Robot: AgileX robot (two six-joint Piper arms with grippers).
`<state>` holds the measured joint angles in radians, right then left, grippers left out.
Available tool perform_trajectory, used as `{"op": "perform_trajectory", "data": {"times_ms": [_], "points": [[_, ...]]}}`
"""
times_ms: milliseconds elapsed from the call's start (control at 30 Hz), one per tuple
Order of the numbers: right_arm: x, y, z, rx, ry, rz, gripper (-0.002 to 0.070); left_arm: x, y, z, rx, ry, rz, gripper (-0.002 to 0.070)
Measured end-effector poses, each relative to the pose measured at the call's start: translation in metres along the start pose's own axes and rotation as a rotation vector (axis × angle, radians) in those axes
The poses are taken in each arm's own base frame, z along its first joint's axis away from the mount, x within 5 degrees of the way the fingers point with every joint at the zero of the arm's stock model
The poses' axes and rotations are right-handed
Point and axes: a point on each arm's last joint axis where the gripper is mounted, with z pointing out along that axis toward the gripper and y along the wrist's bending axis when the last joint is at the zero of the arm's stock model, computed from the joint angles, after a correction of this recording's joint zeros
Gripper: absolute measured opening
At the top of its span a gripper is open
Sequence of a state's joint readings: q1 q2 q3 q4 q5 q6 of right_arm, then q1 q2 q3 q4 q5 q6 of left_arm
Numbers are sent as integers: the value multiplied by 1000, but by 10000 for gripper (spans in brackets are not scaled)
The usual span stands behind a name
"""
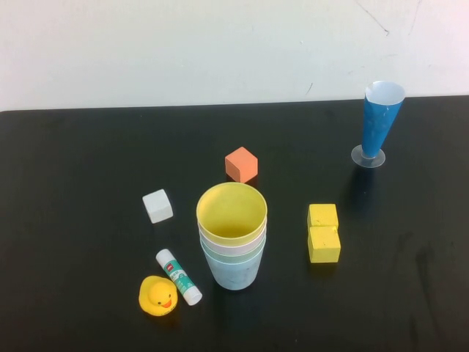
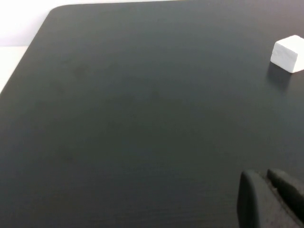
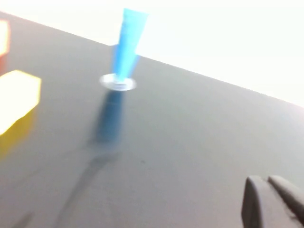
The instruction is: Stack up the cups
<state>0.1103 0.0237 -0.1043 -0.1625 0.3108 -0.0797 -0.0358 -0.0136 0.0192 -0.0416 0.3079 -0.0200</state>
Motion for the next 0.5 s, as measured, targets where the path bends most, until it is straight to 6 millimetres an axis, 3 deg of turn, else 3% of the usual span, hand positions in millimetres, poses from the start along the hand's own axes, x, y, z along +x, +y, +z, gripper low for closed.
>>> {"op": "perform_trajectory", "data": {"times_ms": [200,500], "points": [[43,4,8,89,144,103,-1,0,0,0,0,0,0,1],[45,4,8,93,175,118,-1,0,0,0,0,0,0,1]]}}
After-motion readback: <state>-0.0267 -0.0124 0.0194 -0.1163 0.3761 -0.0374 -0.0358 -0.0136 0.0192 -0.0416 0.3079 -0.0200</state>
